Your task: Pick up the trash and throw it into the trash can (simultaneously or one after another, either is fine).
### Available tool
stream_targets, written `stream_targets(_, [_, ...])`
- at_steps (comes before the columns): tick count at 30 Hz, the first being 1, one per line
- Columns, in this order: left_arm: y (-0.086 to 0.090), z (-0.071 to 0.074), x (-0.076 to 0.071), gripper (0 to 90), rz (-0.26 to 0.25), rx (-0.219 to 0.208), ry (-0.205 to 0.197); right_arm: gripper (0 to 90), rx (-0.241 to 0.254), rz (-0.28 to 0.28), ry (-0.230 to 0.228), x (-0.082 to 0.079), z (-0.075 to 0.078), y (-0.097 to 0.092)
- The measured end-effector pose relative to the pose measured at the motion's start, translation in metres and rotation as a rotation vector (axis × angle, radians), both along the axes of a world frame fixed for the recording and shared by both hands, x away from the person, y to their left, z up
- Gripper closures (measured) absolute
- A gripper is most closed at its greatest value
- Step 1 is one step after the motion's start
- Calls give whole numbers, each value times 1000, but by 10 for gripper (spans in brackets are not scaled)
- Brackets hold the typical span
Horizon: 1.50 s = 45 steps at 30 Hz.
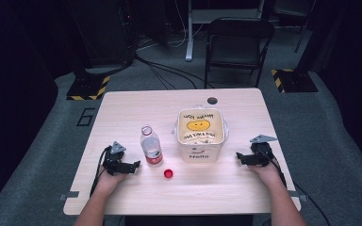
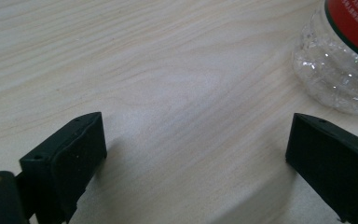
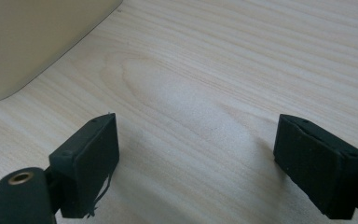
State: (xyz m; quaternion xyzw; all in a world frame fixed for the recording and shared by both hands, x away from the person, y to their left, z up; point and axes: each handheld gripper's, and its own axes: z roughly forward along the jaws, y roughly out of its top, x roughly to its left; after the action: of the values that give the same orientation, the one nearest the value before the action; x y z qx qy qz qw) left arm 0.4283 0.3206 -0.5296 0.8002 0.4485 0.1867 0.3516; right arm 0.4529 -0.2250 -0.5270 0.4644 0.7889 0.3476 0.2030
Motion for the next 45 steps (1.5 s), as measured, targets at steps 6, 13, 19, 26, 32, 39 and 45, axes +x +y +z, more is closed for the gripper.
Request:
stream_targets(6, [0, 6, -2, 188, 23, 14, 22, 128, 1, 6, 2, -3, 0, 1])
stream_targets(13, [3, 12, -5, 317, 21, -35, 70, 127, 1, 15, 6, -2, 0, 1])
stream_targets(19, [0, 23, -8, 335, -27, -47, 63, 127, 1, 8, 5, -2, 0, 1])
stream_targets(26, [-2, 35, -12, 364, -48, -55, 82, 127, 2, 12, 5, -2, 0, 1])
stream_targets(32, [2, 54, -18, 370, -48, -115, 32, 127, 3, 11, 5, -2, 0, 1])
stream_targets(39, [-4, 73, -24, 293, -84, -113, -28, 127, 1, 13, 3, -2, 0, 1])
stream_targets(45, [-7, 80, -27, 239, -131, -152, -42, 127, 2, 15, 6, -2, 0, 1])
